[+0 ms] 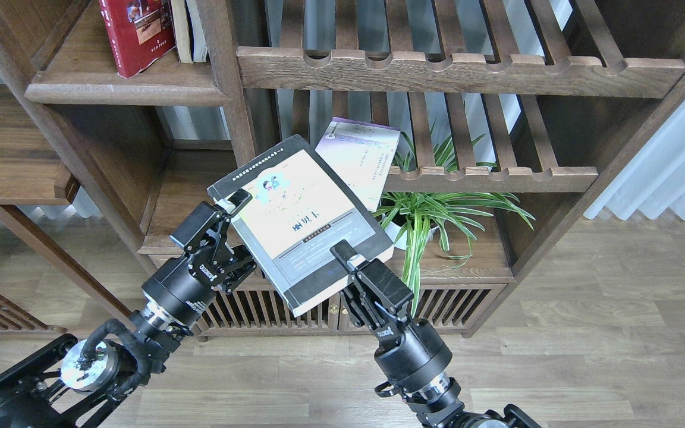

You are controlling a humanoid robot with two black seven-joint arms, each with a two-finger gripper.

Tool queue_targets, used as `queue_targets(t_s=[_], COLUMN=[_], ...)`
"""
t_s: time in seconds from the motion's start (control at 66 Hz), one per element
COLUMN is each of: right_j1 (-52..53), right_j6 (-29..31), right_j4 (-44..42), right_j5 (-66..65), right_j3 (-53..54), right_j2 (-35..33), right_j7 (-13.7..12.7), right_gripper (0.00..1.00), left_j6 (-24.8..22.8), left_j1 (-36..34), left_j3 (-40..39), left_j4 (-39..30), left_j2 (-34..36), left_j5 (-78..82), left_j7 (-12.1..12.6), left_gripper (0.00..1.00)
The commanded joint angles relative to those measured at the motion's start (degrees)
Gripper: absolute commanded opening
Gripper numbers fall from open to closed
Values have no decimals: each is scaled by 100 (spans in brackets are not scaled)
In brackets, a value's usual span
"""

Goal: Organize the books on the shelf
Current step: 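Grasp the green-covered book's edge with the left gripper, then lift the green-covered book with the left gripper onto the upper shelf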

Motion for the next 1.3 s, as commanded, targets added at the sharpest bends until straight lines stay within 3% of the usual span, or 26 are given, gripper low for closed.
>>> queue_targets(t_s=[0.0,0.03,0.045,0.076,0.091,0.106,0.227,0.348,0.363,0.409,0.424,0.47,0.576,0.651,0.833,1.03,1.287], right_j1=[-2,-2,-2,-2,-10,-10,-10,-2,-2,42,60,69,-2,7,69,78,86], right_j6=[-1,-1,-1,-1,-1,-1,-1,-1,-1,-1,-1,-1,-1,-1,-1,-1,-1], right_j4=[-15,-15,-15,-15,-15,-15,-15,-15,-15,-15,-23,-32,-41,-76,-190,-261,-261], right_j5=[-4,-13,-13,-21,-30,-30,-39,-65,-83,-214,-319,-513,-593,-610,-637,-645,-645], right_j3=[-2,-2,-11,-11,-11,-11,-11,-20,-29,-55,-46,-38,6,15,-11,-20,6], right_j2=[1,1,1,1,1,1,1,1,1,1,1,1,1,1,1,1,1], right_j7=[-27,-27,-27,-27,-27,-36,-36,-36,-36,-36,-27,-27,-18,-18,-18,-27,-27], right_gripper=[8,8,8,8,8,8,9,18,22,47,70,100,100,100,100,100,100], left_j6=[0,0,0,0,0,0,0,0,0,0,0,0,0,0,0,0,0], left_j1=[-17,-17,-17,-17,-8,-8,-78,-78,-78,-87,-87,-96,-122,-403,-1036,-1809,-2477], left_j3=[4,13,13,13,-56,-66,-22,-119,-136,-224,-294,-408,-769,-1225,-1780,-2149,-2298], left_j4=[36,88,167,264,343,361,335,343,343,343,335,335,229,141,159,317,861], left_j2=[-3,15,23,32,24,6,-3,50,59,111,164,260,612,1375,2352,3539,4374], left_j5=[23,49,75,110,145,154,435,743,743,735,734,734,734,734,805,972,1709], left_j7=[15,68,94,103,103,103,121,121,121,121,121,121,112,120,191,542,718], left_gripper=[56,46,35,23,9,3,2,1,1,1,1,1,1,2,3,4,5])
